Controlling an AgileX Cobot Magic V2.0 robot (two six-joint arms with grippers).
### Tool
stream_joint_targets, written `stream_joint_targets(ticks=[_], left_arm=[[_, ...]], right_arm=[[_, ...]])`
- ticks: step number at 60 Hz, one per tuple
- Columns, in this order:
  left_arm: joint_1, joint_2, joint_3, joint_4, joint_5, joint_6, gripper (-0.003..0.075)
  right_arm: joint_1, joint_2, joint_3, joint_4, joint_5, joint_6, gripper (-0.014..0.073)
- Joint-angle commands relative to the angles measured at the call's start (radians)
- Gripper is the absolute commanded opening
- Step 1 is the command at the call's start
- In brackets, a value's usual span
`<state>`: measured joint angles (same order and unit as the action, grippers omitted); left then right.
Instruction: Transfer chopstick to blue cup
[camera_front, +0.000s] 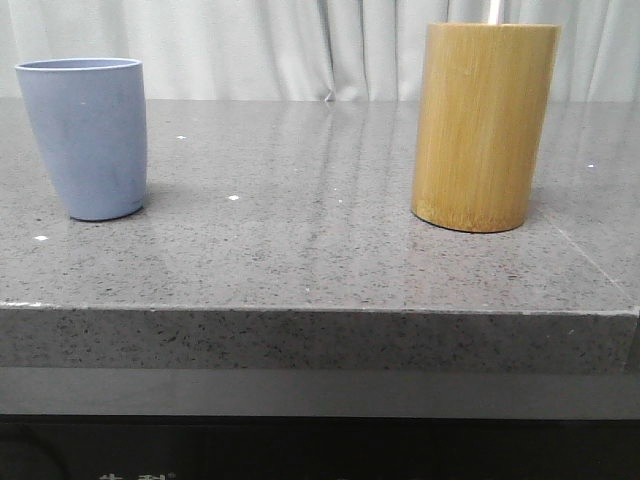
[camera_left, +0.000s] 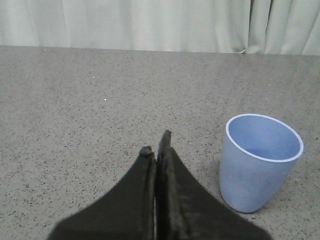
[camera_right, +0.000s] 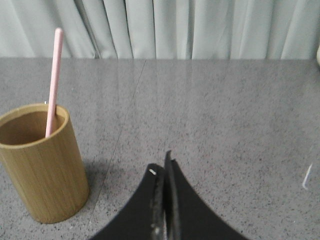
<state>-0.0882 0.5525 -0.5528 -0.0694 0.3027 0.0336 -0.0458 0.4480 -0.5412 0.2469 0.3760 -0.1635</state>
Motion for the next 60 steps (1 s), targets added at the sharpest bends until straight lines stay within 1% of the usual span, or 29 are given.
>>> stream_joint_targets(ticks=[1, 6, 10, 13, 16, 17, 19, 20, 21, 22, 24, 26, 29, 32, 39, 45, 51, 60], left_arm=[[-0.007, 0.011, -0.038, -0.004, -0.092, -0.008, -0.0018], [-0.007, 0.011, -0.038, -0.004, -0.092, -0.008, -0.0011], [-0.007, 0.011, -0.038, -0.004, -0.092, -0.008, 0.0043], [-0.007, 0.011, -0.038, -0.004, -0.092, -0.008, 0.0123], [-0.007, 0.011, -0.038, -0.004, -0.092, -0.008, 0.0230], [-0.007, 0.011, -0.038, -0.004, -0.092, -0.008, 0.0284], [-0.007, 0.011, -0.038, -0.004, -0.092, -0.008, 0.0360], [-0.007, 0.011, -0.038, -0.004, -0.092, -0.008, 0.0417], [-0.007, 0.011, -0.038, -0.004, -0.092, -0.008, 0.0454], [-0.007, 0.011, -0.038, -0.004, -0.092, -0.008, 0.0505], [-0.007, 0.011, -0.038, -0.004, -0.092, -0.008, 0.0578], [-0.007, 0.012, -0.038, -0.004, -0.092, -0.008, 0.0631], [-0.007, 0.012, -0.038, -0.004, -0.092, -0.008, 0.0671], [-0.007, 0.012, -0.038, -0.006, -0.092, -0.008, 0.0676], [-0.009, 0.021, -0.038, -0.049, -0.085, -0.008, 0.0673], [-0.023, 0.069, -0.062, -0.059, -0.072, -0.008, 0.0673], [-0.069, 0.180, -0.164, -0.059, 0.013, -0.001, 0.0673], [-0.148, 0.364, -0.357, -0.059, 0.200, -0.001, 0.0673]], right_arm=[[-0.006, 0.014, -0.037, 0.015, -0.075, -0.016, -0.0069], [-0.006, 0.014, -0.037, 0.014, -0.080, -0.016, -0.0055], [-0.006, 0.014, -0.037, 0.014, -0.080, -0.016, -0.0004], [-0.006, 0.014, -0.037, 0.014, -0.080, -0.016, 0.0068], [-0.006, 0.014, -0.037, 0.014, -0.080, -0.016, 0.0165], [-0.006, 0.014, -0.037, 0.014, -0.080, -0.016, 0.0211], [-0.006, 0.014, -0.037, 0.014, -0.081, -0.016, 0.0290], [-0.006, 0.014, -0.037, 0.014, -0.081, -0.016, 0.0322], [-0.006, 0.014, -0.037, 0.014, -0.081, -0.016, 0.0367], [-0.006, 0.014, -0.037, 0.014, -0.081, -0.016, 0.0395], [-0.006, 0.014, -0.037, 0.014, -0.081, -0.016, 0.0462], [-0.006, 0.014, -0.037, 0.014, -0.081, -0.016, 0.0523], [-0.006, 0.014, -0.037, 0.014, -0.081, -0.016, 0.0601], [-0.006, 0.014, -0.037, 0.014, -0.081, -0.016, 0.0664], [-0.006, 0.014, -0.037, 0.014, -0.081, -0.016, 0.0644], [-0.006, 0.014, -0.037, 0.014, -0.081, -0.016, 0.0644], [-0.006, 0.014, -0.037, 0.014, -0.081, -0.016, 0.0644], [-0.006, 0.014, -0.037, 0.014, -0.081, -0.016, 0.0644]])
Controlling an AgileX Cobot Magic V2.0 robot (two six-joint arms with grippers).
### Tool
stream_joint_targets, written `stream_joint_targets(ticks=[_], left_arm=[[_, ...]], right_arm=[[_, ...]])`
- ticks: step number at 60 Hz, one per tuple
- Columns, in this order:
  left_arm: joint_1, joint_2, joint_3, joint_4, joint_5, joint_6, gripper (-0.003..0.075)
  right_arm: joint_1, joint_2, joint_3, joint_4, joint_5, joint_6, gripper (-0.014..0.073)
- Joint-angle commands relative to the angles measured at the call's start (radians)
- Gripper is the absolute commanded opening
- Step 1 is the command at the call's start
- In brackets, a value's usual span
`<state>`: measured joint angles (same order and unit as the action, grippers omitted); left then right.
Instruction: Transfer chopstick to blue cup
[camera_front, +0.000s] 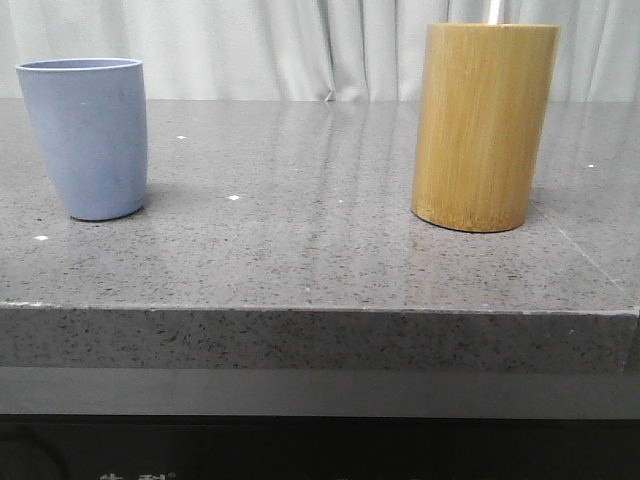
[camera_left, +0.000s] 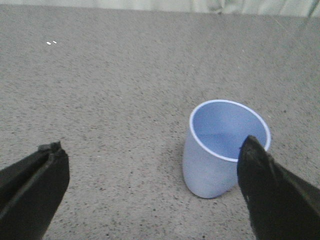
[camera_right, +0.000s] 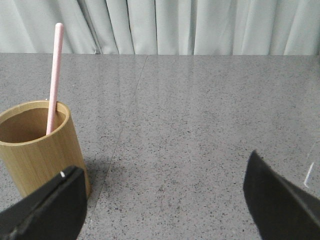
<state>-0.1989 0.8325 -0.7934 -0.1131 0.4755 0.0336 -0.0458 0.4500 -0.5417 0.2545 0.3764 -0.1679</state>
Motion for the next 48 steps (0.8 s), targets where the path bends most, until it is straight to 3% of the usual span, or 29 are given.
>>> stream_joint_targets(ticks=[1, 21, 38, 44, 48], left_arm=[[-0.043, 0.102, -0.135, -0.015, 0.043, -0.001, 0.0673], [-0.059, 0.505, -0.556, -0.032, 0.460, -0.001, 0.0673], [-0.061, 0.685, -0.664, -0.032, 0.565, 0.004, 0.0668], [-0.061, 0.712, -0.668, -0.026, 0.572, 0.020, 0.0596], [-0.061, 0.718, -0.670, -0.026, 0.572, 0.026, 0.0507]], right_arm=[[-0.006, 0.012, -0.037, 0.007, -0.082, -0.011, 0.0644], [-0.006, 0.012, -0.037, 0.007, -0.082, -0.011, 0.0644], [-0.006, 0.012, -0.037, 0.007, -0.082, -0.011, 0.0644], [-0.006, 0.012, -0.037, 0.007, -0.082, -0.011, 0.0644], [-0.006, 0.012, -0.037, 0.007, -0.082, -0.011, 0.0644]])
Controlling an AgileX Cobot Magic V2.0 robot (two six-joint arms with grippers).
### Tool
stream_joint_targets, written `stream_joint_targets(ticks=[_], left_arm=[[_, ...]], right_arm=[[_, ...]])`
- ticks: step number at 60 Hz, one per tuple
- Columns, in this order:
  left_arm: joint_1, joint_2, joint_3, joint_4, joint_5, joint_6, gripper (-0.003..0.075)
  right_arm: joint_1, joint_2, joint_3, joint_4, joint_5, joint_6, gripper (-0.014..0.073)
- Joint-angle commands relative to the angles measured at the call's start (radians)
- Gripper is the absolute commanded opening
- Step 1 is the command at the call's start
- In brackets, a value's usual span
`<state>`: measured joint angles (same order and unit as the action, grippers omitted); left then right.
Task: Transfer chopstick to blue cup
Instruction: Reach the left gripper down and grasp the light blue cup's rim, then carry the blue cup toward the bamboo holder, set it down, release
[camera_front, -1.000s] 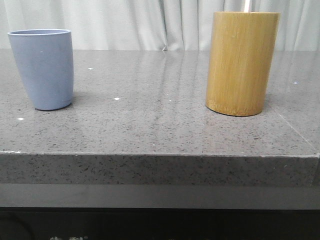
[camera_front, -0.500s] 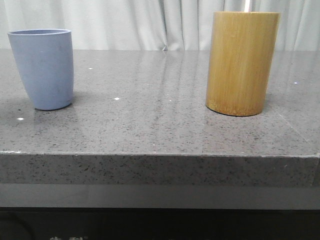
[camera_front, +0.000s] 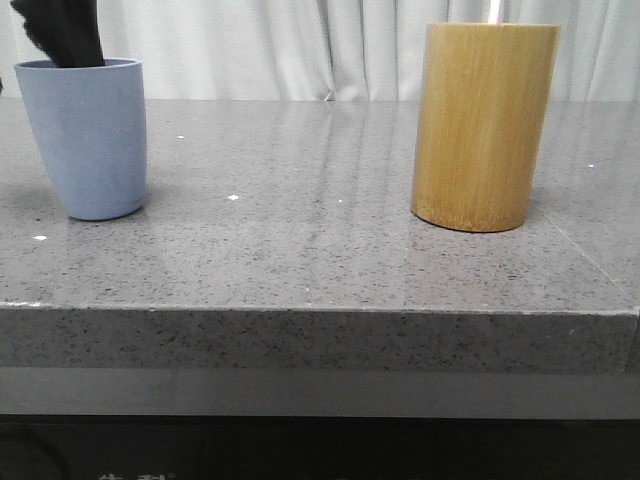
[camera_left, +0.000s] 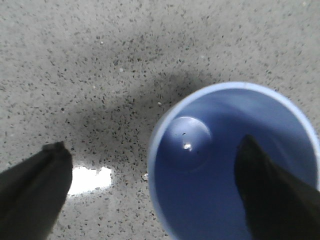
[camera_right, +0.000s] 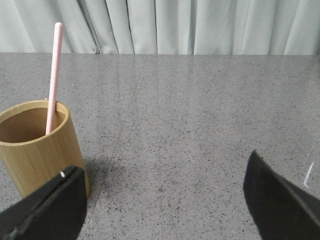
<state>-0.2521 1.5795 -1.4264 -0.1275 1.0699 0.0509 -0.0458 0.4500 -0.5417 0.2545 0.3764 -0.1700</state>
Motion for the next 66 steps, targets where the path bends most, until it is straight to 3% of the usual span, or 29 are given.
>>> stream_joint_targets(ticks=[1, 19, 46, 66], left_arm=[[-0.007, -0.029, -0.037, -0.012, -0.022, 0.009, 0.0472], [-0.007, -0.029, -0.041, -0.012, -0.025, 0.011, -0.0022], [-0.007, -0.029, -0.055, -0.012, 0.013, 0.013, -0.0019], [-0.111, -0.017, -0.291, -0.012, 0.168, 0.030, -0.0018]], right_arm=[[-0.006, 0.012, -0.037, 0.007, -0.082, -0.009, 0.0644], [-0.006, 0.012, -0.037, 0.007, -0.082, -0.009, 0.0644], [-0.006, 0.012, -0.037, 0.007, -0.082, -0.009, 0.0644], [-0.006, 0.012, -0.037, 0.007, -0.082, -0.009, 0.0644]])
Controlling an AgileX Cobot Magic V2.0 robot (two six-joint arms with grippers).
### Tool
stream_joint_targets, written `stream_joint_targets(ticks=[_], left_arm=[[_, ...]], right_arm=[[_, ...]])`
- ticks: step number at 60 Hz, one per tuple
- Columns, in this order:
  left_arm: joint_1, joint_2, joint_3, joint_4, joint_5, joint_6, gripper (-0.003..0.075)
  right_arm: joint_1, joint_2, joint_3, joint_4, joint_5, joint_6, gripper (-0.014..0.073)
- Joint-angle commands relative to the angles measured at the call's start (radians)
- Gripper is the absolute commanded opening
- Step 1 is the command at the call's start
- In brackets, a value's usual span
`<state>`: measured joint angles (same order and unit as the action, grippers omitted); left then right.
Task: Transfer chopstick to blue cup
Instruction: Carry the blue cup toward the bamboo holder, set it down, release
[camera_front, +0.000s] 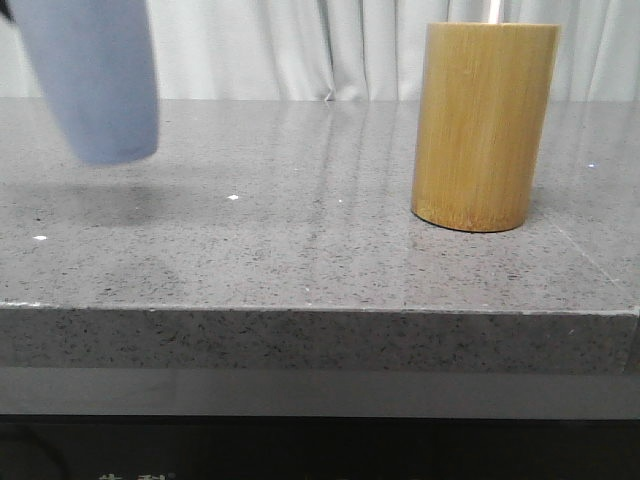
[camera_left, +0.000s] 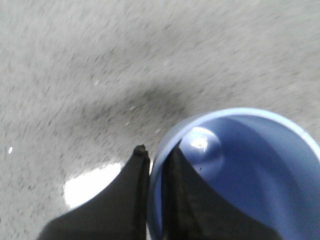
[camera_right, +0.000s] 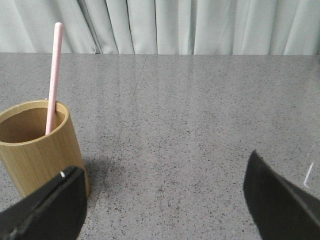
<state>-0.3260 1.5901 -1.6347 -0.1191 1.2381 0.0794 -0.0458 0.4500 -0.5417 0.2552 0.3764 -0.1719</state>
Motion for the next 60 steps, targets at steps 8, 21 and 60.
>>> stream_joint_targets(ticks=[8, 21, 60], left_arm=[[-0.102, 0.022, -0.170, -0.020, 0.009, 0.001, -0.0018], [-0.201, 0.162, -0.303, -0.020, 0.031, 0.001, -0.0018], [-0.295, 0.291, -0.352, 0.049, -0.004, 0.001, 0.0275]], right_arm=[[-0.006, 0.012, -0.037, 0.006, -0.082, -0.007, 0.0644], [-0.006, 0.012, -0.037, 0.006, -0.082, -0.007, 0.0644], [-0.006, 0.012, -0.037, 0.006, -0.082, -0.007, 0.0644]])
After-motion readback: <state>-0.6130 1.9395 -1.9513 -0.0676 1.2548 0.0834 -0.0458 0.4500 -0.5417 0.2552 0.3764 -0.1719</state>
